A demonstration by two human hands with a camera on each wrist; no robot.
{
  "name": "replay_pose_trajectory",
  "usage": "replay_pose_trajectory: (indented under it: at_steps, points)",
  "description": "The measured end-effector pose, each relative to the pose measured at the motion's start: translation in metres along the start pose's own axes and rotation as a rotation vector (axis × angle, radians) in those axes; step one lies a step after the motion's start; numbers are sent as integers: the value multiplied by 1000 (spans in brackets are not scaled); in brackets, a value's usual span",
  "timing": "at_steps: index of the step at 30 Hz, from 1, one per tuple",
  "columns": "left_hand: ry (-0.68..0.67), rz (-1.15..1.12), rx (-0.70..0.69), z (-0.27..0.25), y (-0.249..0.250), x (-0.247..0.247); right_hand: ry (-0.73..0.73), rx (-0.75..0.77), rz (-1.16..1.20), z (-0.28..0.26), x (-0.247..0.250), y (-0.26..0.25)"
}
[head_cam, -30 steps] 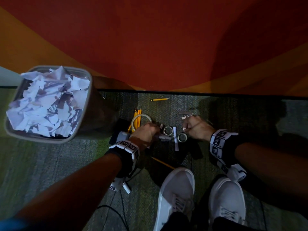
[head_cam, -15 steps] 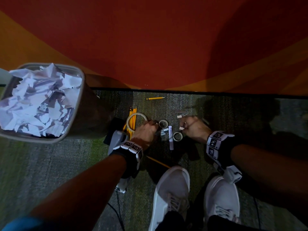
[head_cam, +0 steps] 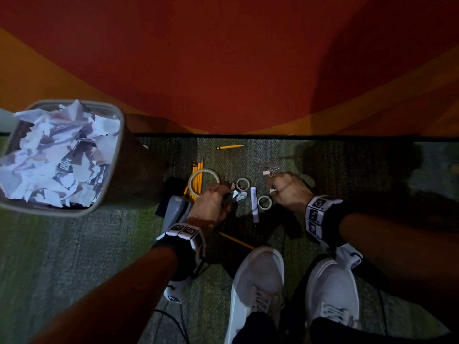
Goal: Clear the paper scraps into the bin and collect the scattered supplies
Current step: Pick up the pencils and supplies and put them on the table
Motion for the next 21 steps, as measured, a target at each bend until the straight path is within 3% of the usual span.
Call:
replay_pose_trajectory:
  at_steps: [9, 12, 15, 21]
  points:
    - [115, -19, -50, 4, 28, 48, 174, 81, 254, -28, 51, -5]
    - [159, -25, -6, 2, 53, 82, 220, 17, 411, -54, 87, -11]
    - [178, -65, -19, -2, 90, 117, 305, 31, 456, -86, 130, -23]
    - [151, -88, -178, -22, 197, 194, 514, 19, 476, -175, 233, -53]
Point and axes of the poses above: each hand's wrist, its own z-axis towards the middle knuckle, its own x-axis out of the back of the hand, y = z × x, the point moved 6 cm from there along z, towards the middle knuckle, and after that the axes turned 7 degrees about x, right-handed, at the moved point
